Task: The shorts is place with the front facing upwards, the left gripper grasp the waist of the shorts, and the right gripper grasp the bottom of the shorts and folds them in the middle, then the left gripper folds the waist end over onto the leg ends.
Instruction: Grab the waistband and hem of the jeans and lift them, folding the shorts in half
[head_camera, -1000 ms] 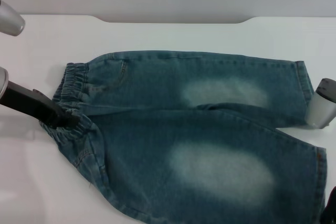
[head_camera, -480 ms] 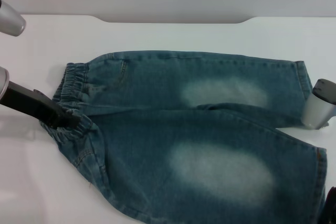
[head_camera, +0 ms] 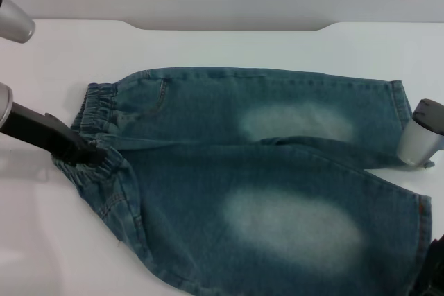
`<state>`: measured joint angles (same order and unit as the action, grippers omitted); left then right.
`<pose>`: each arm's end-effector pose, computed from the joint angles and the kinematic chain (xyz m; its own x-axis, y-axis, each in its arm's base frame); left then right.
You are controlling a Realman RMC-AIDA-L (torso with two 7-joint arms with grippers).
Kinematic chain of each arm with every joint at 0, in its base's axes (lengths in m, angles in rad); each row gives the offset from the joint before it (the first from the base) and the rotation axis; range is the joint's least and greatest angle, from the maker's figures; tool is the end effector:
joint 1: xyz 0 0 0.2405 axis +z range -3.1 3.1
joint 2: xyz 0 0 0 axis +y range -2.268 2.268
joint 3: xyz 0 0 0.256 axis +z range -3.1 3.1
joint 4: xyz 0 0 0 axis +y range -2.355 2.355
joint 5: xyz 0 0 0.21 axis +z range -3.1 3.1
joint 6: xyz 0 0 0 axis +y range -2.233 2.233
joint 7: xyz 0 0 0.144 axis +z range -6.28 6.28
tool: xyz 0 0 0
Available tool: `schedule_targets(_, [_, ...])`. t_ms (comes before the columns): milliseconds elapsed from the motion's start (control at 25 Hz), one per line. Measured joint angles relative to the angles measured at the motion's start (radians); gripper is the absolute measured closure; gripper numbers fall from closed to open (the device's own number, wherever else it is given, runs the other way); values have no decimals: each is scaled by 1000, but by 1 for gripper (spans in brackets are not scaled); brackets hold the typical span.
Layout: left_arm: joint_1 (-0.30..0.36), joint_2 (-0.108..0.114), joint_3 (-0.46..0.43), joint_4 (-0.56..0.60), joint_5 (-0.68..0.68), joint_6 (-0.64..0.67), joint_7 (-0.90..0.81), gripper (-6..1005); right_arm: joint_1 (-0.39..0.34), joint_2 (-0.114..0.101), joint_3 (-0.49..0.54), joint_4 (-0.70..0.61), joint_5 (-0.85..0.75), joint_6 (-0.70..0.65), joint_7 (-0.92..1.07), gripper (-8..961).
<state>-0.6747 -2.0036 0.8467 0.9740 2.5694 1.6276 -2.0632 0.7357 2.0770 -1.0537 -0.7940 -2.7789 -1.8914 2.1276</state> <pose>-0.2566 0.3663 0.0502 0.7385 0.6696 -0.0788 0.6288 -0.7262 -0.2780 0.2574 0.2979 -0.0086 0.5752 -0.5870 0.5698 -0.7171 -0.6970 0.0059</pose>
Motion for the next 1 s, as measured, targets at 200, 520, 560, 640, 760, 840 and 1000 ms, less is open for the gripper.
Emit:
schedule_targets(200, [-6, 2, 0, 1, 0, 0, -1, 958, -5, 0, 0, -4, 6, 11, -2, 932])
schedule_targets(520, [-12, -2, -9, 44, -7, -23, -7, 958, -51, -4, 9, -87, 79, 23, -32, 932])
schedule_targets(560, [-14, -4, -9, 51, -8, -26, -8, 957, -60, -4, 12, -103, 88, 24, -37, 932])
schedule_targets(640, [-17, -11, -10, 72, -10, -35, -9, 957, -83, -5, 15, -148, 128, 24, -48, 932])
schedule_targets(760, [-17, -21, -11, 100, -12, -50, -12, 957, -129, -7, 15, -222, 199, 22, -61, 932])
schedule_targets(840, [-17, -24, -16, 121, -13, -50, -13, 957, -157, -8, 17, -264, 231, 22, -65, 932])
schedule_targets(1000, [-16, -25, -26, 157, -18, -46, -15, 957, -210, -9, 28, -352, 303, 24, -83, 932])
